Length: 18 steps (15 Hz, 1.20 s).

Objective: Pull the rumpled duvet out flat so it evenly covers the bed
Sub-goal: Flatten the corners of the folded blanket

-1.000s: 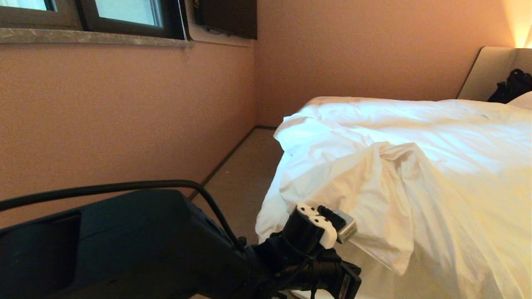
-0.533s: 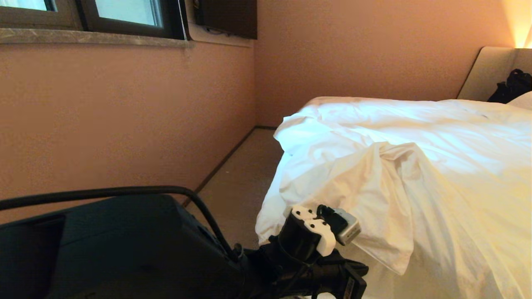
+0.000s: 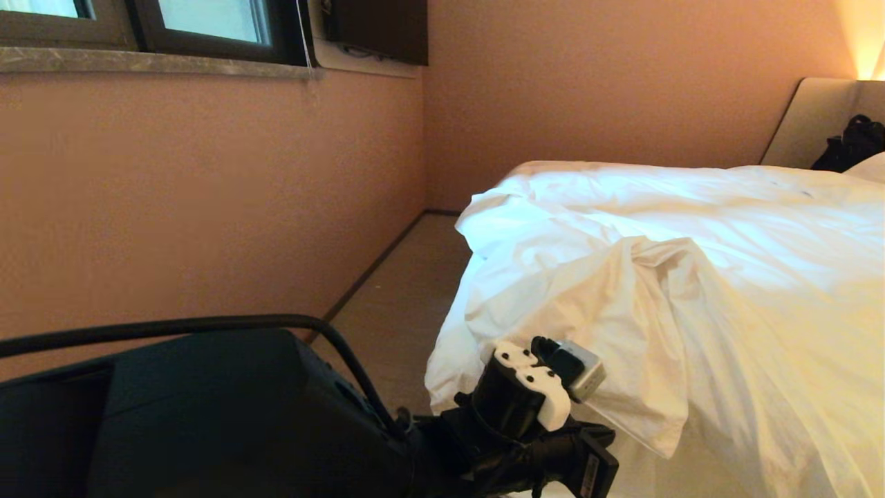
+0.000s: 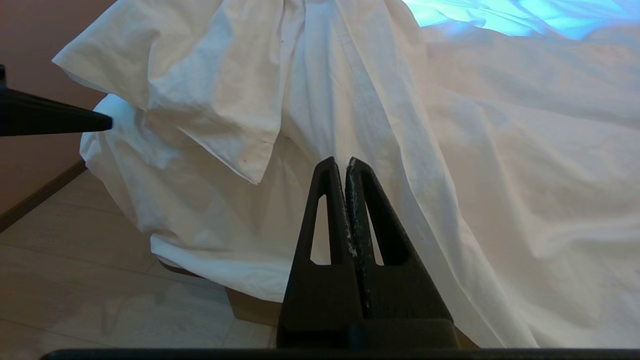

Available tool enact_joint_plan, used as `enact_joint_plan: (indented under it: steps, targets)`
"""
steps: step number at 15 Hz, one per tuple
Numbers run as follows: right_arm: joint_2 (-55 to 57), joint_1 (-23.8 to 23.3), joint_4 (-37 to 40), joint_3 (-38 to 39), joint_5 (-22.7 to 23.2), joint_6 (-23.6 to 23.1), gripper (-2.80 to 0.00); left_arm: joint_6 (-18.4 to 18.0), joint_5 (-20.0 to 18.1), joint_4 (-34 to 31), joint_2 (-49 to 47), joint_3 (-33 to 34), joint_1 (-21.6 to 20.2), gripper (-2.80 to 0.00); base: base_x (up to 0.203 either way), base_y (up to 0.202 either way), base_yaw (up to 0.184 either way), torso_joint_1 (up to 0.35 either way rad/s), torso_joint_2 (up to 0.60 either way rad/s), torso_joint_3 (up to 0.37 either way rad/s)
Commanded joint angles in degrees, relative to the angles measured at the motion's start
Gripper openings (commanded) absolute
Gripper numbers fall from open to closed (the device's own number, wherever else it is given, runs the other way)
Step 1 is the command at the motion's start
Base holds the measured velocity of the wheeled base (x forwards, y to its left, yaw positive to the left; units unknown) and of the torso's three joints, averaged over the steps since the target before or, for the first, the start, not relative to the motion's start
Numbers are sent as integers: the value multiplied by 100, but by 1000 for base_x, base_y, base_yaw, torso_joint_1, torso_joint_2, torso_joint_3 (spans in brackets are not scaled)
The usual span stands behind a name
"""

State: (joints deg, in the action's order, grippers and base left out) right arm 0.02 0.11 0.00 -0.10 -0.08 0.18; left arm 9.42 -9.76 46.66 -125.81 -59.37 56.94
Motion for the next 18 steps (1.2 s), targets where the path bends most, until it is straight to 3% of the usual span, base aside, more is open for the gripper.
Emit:
enact_joint_plan:
  steps: [1, 6, 18]
  targets:
    - [-2, 0, 0, 1, -1, -1, -280, 76, 206, 167, -322, -149, 50, -280, 0, 0, 0, 0, 0, 0]
    - [-2, -2, 0, 1, -1, -1, -280, 113, 544, 218, -647, -306, 140, -280, 0, 0, 0, 0, 0, 0]
    - [-2, 5, 0, 1, -1, -1, -280, 84, 765, 428, -1136, -593, 168, -280, 0, 0, 0, 0, 0, 0]
